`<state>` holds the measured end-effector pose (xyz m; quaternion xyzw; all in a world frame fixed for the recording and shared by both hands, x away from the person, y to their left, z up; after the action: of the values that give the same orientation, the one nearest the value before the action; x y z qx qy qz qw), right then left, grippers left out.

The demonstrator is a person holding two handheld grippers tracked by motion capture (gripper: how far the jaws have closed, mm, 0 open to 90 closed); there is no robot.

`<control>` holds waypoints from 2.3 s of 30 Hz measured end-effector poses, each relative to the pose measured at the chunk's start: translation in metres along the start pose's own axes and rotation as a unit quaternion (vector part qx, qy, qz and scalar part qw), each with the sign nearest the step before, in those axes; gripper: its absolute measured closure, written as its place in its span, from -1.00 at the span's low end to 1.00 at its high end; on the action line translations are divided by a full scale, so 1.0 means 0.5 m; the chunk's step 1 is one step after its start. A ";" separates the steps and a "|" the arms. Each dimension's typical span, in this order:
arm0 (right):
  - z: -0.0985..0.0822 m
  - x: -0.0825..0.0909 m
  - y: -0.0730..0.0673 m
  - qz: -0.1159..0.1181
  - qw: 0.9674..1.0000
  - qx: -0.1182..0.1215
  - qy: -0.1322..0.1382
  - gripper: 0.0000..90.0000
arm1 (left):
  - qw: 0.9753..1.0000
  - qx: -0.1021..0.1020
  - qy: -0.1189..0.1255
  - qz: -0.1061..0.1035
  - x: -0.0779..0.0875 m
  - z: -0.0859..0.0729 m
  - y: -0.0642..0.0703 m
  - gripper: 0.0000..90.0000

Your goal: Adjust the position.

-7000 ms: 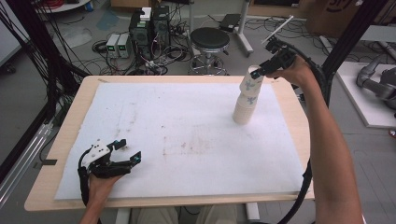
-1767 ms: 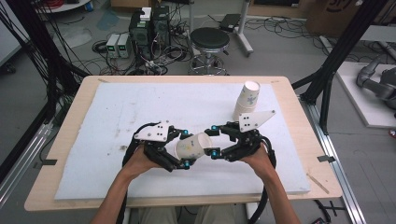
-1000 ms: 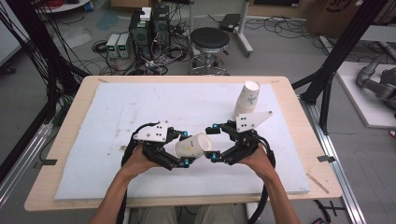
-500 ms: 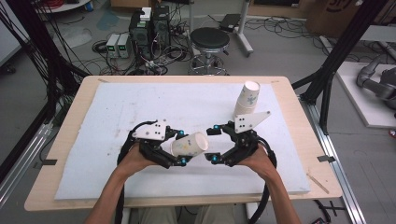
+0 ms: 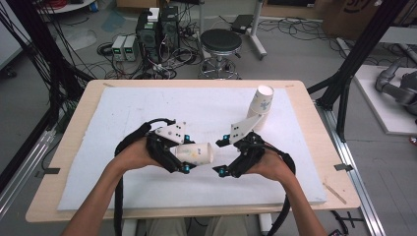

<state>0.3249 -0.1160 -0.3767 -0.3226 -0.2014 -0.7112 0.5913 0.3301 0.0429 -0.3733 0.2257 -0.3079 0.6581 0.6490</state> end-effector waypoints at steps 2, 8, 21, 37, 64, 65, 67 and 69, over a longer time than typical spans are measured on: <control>0.001 -0.006 0.000 -0.005 0.999 0.009 -0.037 -0.64 | 1.000 0.002 -0.011 -0.006 0.000 0.001 -0.003 -0.33; 0.006 -0.012 0.002 -0.007 0.996 0.018 -0.084 -0.64 | 0.999 -0.002 -0.051 -0.018 -0.001 0.003 -0.008 -0.33; 0.022 -0.028 0.000 -0.008 0.994 0.031 -0.105 -0.64 | 0.997 0.001 -0.065 -0.031 -0.025 0.012 -0.005 -0.33; 0.027 -0.026 -0.003 -0.007 0.993 0.044 -0.110 -0.19 | 0.997 -0.007 -0.072 -0.038 -0.035 0.016 -0.004 -0.33; 0.001 -0.015 0.006 -0.009 0.996 0.024 -0.087 -0.15 | 0.999 0.004 0.049 -0.022 0.017 0.023 -0.009 -0.62; -0.006 -0.011 0.007 -0.008 0.997 0.018 -0.071 -0.15 | 0.997 0.009 0.070 -0.019 0.025 0.023 -0.007 -0.62; -0.010 -0.009 0.007 -0.007 0.998 0.014 -0.061 -0.15 | 0.995 0.014 0.098 -0.014 0.039 0.015 -0.005 -0.62; -0.017 -0.004 0.007 -0.003 0.999 0.005 -0.041 -0.15 | 0.994 0.022 0.111 0.001 0.050 0.001 -0.005 -0.62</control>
<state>0.3267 -0.1211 -0.3846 -0.3478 -0.2294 -0.6983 0.5820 0.3312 0.0601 -0.3553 0.1657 -0.2197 0.6862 0.6734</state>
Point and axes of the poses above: each handheld gripper's, and its own axes: x roughly backward along the jaws, z roughly out of its top, y roughly to its right, the point moved 7 cm from there along -x, roughly forward along the jaws, and after that the axes turned 6 degrees about -x, right-handed, at the moved point
